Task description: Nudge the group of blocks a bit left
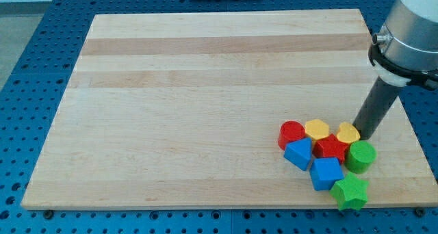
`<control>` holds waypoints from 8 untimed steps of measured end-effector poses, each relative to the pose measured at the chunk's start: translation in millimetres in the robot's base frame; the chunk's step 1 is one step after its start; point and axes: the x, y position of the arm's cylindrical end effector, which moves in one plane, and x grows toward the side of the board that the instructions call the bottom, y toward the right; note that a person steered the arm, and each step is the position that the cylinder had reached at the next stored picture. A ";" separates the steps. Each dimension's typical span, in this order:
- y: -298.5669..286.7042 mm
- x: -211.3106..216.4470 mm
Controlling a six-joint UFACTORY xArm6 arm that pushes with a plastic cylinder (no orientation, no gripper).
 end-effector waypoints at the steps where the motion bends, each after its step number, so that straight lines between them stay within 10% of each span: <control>1: 0.0 0.0; 8: -3.6 -1.1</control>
